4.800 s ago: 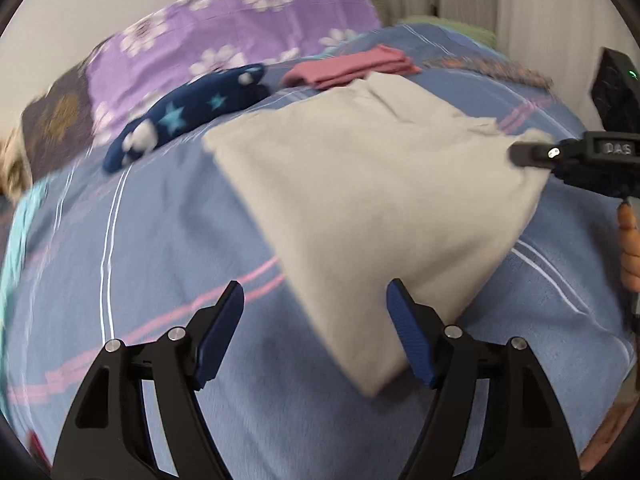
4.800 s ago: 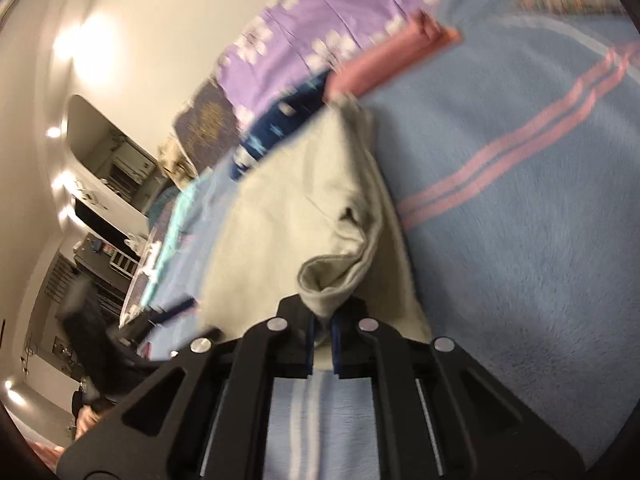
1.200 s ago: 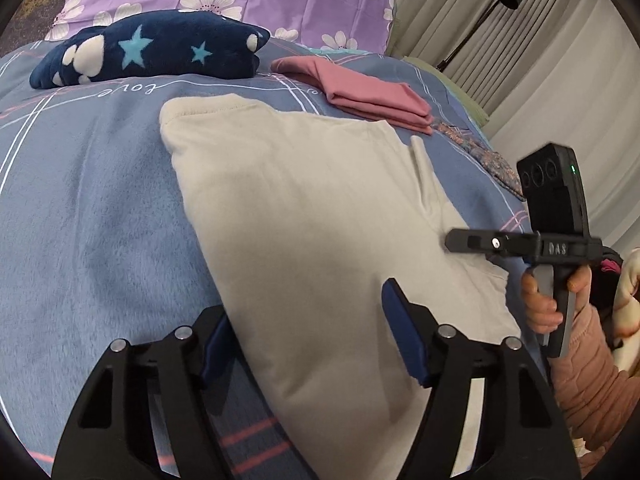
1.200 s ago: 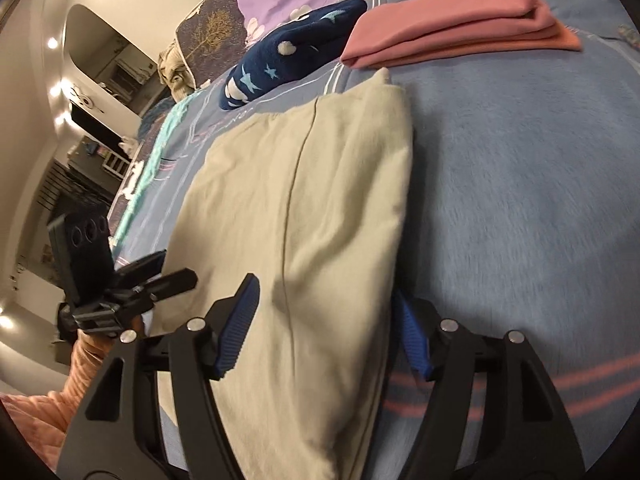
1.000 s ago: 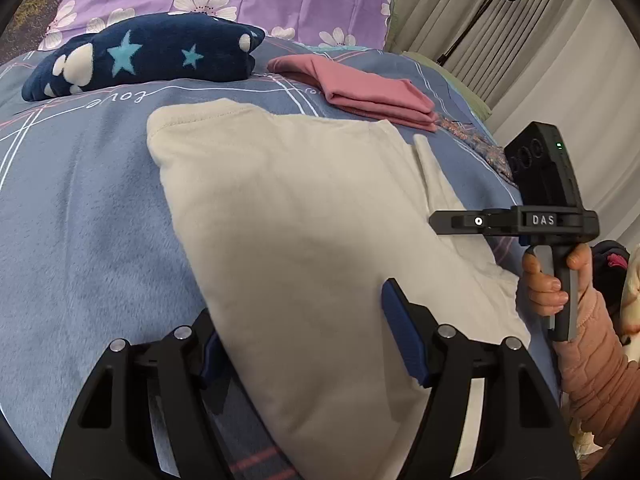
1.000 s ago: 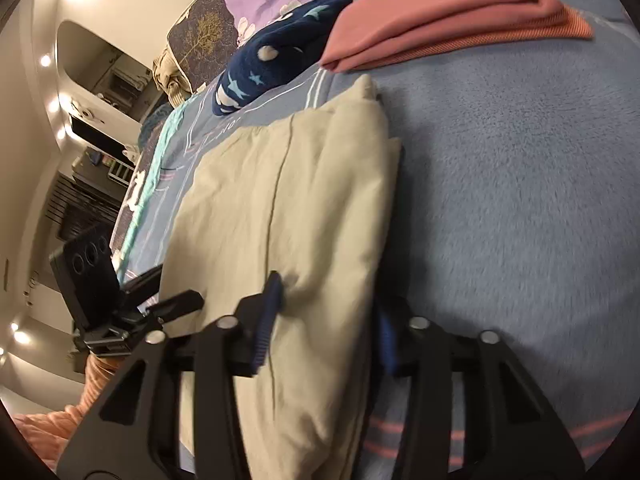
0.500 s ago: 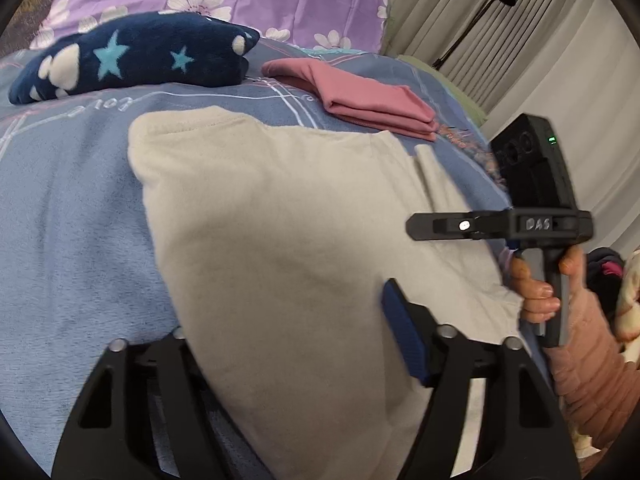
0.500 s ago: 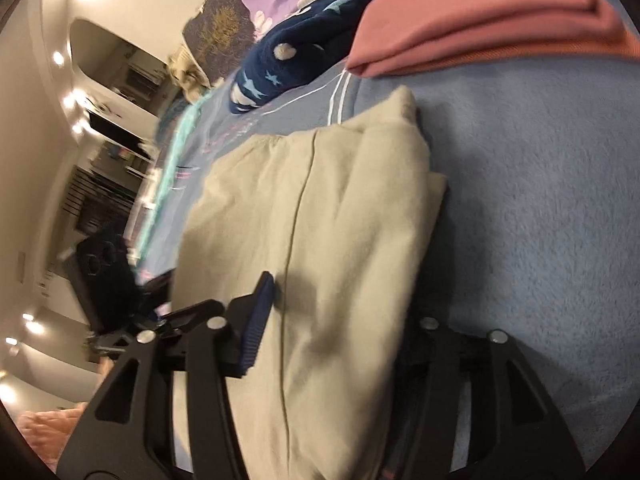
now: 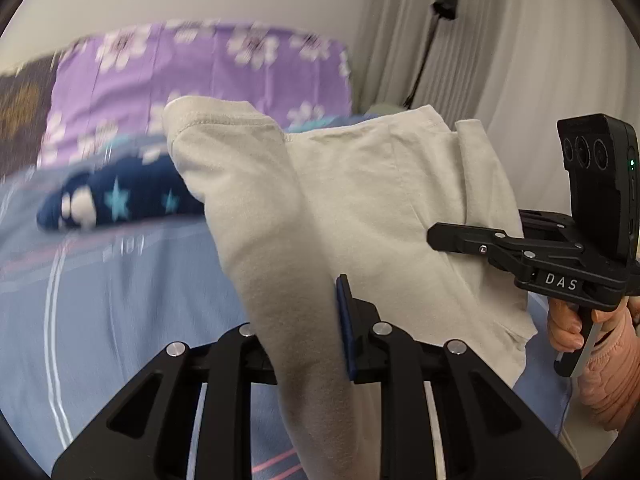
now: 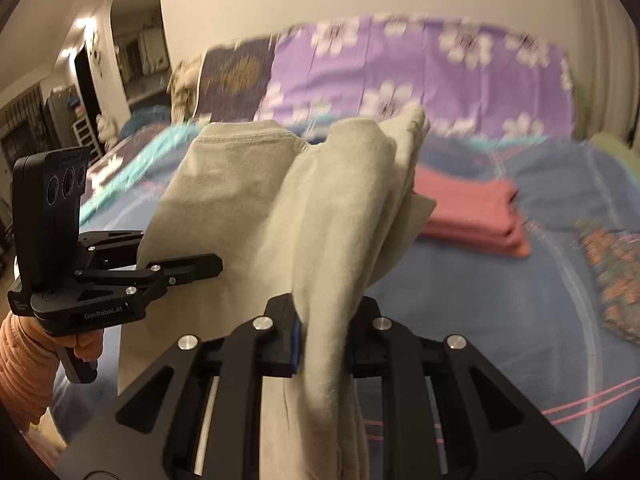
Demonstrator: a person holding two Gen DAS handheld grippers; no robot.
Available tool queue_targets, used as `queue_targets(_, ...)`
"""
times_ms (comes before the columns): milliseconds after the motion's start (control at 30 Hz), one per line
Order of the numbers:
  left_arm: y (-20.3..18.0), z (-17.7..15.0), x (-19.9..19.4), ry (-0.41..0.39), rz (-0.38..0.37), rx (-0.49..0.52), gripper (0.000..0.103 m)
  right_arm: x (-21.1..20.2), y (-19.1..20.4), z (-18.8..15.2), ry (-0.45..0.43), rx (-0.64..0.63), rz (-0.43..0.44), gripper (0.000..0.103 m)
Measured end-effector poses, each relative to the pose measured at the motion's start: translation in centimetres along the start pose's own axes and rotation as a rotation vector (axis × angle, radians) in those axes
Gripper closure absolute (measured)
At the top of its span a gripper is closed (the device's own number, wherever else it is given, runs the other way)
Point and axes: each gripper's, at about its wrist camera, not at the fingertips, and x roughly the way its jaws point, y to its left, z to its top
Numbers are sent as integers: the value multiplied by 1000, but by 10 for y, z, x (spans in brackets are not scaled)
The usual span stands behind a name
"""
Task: Fold small clothes
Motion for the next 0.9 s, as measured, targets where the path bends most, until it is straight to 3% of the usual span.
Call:
queue_targets(267, -42, 66, -7, -91, 27, 180, 82, -43, -10, 42, -140, -26, -135, 87)
queue_targets(400, -47, 96, 6, -111, 32, 197, 82, -43, -21, 65, -181, -52, -192, 87)
queue_targets(700, -43, 156, 52, -125, 70, 230, 82, -13, -71, 113, -207, -24, -219, 87)
queue_targets(900, -30, 182, 98, -93, 107, 224, 82, 29, -107, 137, -187, 1, -224, 87)
